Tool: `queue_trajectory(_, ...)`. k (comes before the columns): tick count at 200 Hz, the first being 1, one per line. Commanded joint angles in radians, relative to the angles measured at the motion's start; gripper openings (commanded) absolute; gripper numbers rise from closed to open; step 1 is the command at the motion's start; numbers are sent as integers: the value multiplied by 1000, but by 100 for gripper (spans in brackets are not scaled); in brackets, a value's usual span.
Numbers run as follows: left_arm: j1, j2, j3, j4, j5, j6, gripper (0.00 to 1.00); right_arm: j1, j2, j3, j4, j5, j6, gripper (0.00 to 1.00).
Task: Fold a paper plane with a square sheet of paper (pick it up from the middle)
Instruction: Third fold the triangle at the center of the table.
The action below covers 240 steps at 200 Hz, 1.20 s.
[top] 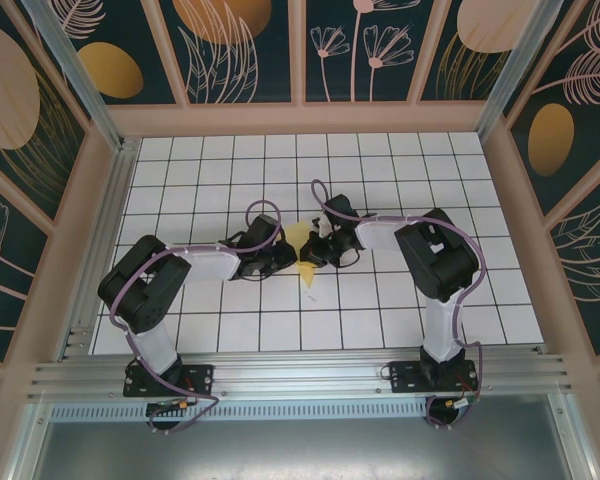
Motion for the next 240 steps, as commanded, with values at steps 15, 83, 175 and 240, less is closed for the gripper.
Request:
queue_trajectory(15, 4, -46, -14, 30, -30, -10, 17, -4, 28, -11, 4, 8, -18, 0)
queue_trajectory(83, 3, -18, -16, 53, -5, -9, 19, -5, 30, -11, 1, 7, -17, 0)
queue_trajectory(175, 3, 33, -11, 70, 41, -19, 17, -6, 30, -13, 4, 8, -17, 0)
queue_trajectory(240, 3, 41, -18, 85, 69, -16, 13, -6, 30, -13, 4, 8, -14, 0)
